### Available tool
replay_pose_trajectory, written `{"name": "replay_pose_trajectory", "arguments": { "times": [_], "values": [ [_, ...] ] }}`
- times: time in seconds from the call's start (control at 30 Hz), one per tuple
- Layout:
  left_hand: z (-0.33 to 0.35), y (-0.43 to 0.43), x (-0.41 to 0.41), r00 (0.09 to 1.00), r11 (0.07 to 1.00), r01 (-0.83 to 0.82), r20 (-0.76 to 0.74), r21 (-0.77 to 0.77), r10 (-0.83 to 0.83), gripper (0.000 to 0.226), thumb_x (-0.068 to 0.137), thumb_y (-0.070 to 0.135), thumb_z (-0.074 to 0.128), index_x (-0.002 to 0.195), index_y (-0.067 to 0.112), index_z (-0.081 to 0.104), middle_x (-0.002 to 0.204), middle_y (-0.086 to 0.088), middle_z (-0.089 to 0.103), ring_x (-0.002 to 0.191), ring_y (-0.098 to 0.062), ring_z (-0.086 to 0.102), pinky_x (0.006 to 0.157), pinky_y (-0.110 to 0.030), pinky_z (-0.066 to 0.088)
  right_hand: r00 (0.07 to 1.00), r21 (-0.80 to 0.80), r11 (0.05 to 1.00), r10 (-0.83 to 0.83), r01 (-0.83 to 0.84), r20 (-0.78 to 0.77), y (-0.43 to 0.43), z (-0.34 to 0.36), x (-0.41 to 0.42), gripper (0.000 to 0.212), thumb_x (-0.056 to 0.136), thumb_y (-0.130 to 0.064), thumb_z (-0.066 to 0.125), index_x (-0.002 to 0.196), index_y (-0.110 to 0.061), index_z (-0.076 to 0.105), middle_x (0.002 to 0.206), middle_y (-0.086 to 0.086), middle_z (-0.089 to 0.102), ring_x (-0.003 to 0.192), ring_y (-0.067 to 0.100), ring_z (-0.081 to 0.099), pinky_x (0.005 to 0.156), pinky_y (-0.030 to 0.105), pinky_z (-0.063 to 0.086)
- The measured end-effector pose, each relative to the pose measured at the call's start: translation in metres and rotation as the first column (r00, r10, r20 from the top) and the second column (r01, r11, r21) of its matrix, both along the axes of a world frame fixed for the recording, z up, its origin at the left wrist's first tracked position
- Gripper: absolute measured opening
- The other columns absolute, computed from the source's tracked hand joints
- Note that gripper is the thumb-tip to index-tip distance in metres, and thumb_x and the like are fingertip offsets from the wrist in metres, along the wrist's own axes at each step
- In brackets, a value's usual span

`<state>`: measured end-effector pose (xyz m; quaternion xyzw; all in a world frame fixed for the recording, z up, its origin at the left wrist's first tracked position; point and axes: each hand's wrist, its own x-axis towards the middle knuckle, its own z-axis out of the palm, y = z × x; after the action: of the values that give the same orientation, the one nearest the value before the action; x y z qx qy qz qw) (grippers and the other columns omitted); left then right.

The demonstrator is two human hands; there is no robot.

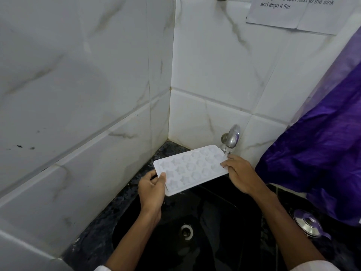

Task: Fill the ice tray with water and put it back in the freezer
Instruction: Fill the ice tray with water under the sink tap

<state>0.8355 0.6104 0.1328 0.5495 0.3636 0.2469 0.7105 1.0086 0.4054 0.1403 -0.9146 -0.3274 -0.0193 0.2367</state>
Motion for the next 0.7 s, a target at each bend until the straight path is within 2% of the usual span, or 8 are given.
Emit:
{"name": "replay_pose_trajectory", "arguments": {
  "times": [0.13, 0.27, 0.5, 0.6, 0.7],
  "values": [
    [0.002, 0.002, -0.001, 1.0, 1.0, -0.008, 0.009, -0.011, 0.008, 0.013, 0.097, 0.009, 0.06, 0.107, 0.012, 0.067, 0.082, 0.007, 0.076, 0.074, -0.008, 0.074, 0.068, -0.03, 0.06, 1.0, -0.009, 1.0, -0.004, 0.004, -0.001, 0.0, -0.003, 0.003, 0.03, 0.093, 0.003, 0.046, 0.104, -0.004, 0.073, 0.118, 0.002, 0.06, 0.111, 0.015, 0.056, 0.096, 0.015, 0.033],
    [0.001, 0.002, -0.001, 1.0, 1.0, -0.007, 0.003, -0.005, 0.007, 0.014, 0.097, 0.009, 0.06, 0.109, 0.013, 0.067, 0.082, 0.009, 0.075, 0.073, -0.006, 0.074, 0.067, -0.028, 0.061, 1.0, -0.011, 1.0, 0.005, -0.005, 0.002, 0.001, -0.003, -0.001, 0.022, 0.094, -0.001, 0.051, 0.092, -0.004, 0.073, 0.107, -0.005, 0.056, 0.101, 0.012, 0.057, 0.088, 0.016, 0.037],
    [0.0, 0.002, -0.004, 1.0, 1.0, 0.001, 0.002, 0.001, -0.001, 0.014, 0.097, 0.009, 0.059, 0.108, 0.013, 0.066, 0.081, 0.009, 0.074, 0.071, -0.004, 0.073, 0.061, -0.023, 0.059, 0.998, -0.004, 1.0, -0.012, 0.012, -0.053, -0.001, -0.004, -0.003, 0.026, 0.098, -0.007, 0.047, 0.105, -0.008, 0.072, 0.12, 0.001, 0.058, 0.104, 0.012, 0.056, 0.09, 0.021, 0.041],
    [-0.001, 0.001, -0.003, 1.0, 1.0, 0.007, -0.002, 0.002, -0.007, 0.015, 0.097, 0.009, 0.059, 0.11, 0.011, 0.067, 0.083, 0.007, 0.075, 0.072, -0.006, 0.074, 0.062, -0.024, 0.059, 0.999, -0.001, 1.0, -0.024, 0.024, -0.047, -0.003, -0.003, -0.005, 0.025, 0.098, -0.009, 0.048, 0.103, -0.001, 0.071, 0.125, 0.008, 0.057, 0.109, 0.018, 0.056, 0.092, 0.021, 0.04],
    [-0.002, 0.0, -0.001, 1.0, 1.0, 0.015, -0.003, -0.003, -0.015, 0.016, 0.097, 0.009, 0.059, 0.111, 0.009, 0.067, 0.084, 0.005, 0.076, 0.074, -0.008, 0.075, 0.064, -0.028, 0.061, 0.997, 0.026, 0.998, -0.049, 0.051, -0.064, -0.005, -0.003, -0.008, 0.024, 0.098, -0.009, 0.048, 0.097, 0.002, 0.07, 0.122, 0.008, 0.057, 0.103, 0.019, 0.056, 0.087, 0.018, 0.039]
  ]
}}
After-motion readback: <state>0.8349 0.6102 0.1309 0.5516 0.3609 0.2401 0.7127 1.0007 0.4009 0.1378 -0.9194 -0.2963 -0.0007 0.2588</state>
